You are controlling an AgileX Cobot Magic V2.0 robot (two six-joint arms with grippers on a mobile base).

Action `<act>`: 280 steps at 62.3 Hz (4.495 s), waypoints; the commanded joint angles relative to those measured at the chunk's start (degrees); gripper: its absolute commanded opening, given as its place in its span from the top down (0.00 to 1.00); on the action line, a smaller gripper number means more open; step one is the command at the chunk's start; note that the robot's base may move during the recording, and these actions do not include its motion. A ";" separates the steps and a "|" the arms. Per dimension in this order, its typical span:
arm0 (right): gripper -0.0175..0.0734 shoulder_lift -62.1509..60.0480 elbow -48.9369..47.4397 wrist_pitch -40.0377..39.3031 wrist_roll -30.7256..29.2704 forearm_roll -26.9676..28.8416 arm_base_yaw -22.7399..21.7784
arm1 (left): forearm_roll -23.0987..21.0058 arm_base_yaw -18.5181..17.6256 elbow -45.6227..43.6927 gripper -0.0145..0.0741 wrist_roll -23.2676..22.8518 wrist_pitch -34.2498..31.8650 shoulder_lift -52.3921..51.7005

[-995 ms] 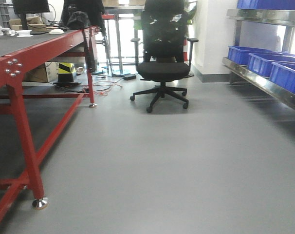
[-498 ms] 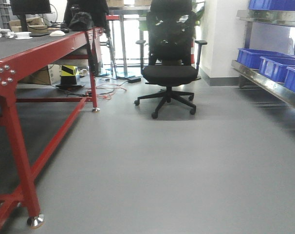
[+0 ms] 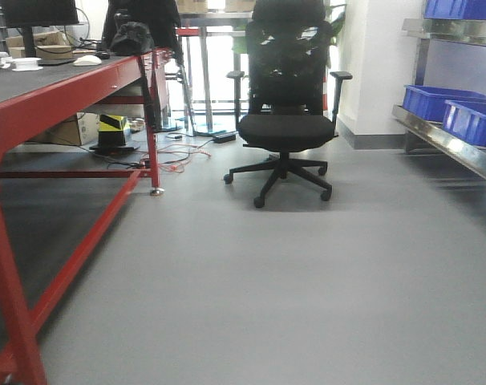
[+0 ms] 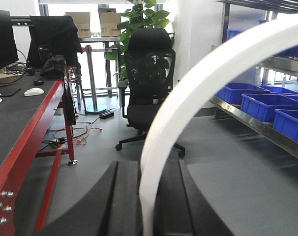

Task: Grab PVC pipe and place in blue bin
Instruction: 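Carry the pipe in both grippers while turning toward the bin shelf, then drive up to the blue bins holding the pipe in both grippers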

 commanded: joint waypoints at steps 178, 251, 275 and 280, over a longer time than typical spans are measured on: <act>0.98 -0.18 -0.02 -1.39 -0.41 -0.74 -0.37 | 0.01 0.00 -0.05 0.96 0.04 -1.70 -0.20; 0.98 -0.18 -0.02 -1.39 -0.41 -0.74 -0.37 | 0.01 0.00 -0.05 0.96 0.04 -1.70 -0.20; 0.98 -0.18 -0.02 -1.39 -0.41 -0.74 -0.37 | 0.01 0.00 -0.05 0.96 0.04 -1.70 -0.20; 0.98 -0.18 -0.02 -1.39 -0.41 -0.74 -0.37 | 0.01 0.00 -0.05 0.96 0.04 -1.70 -0.20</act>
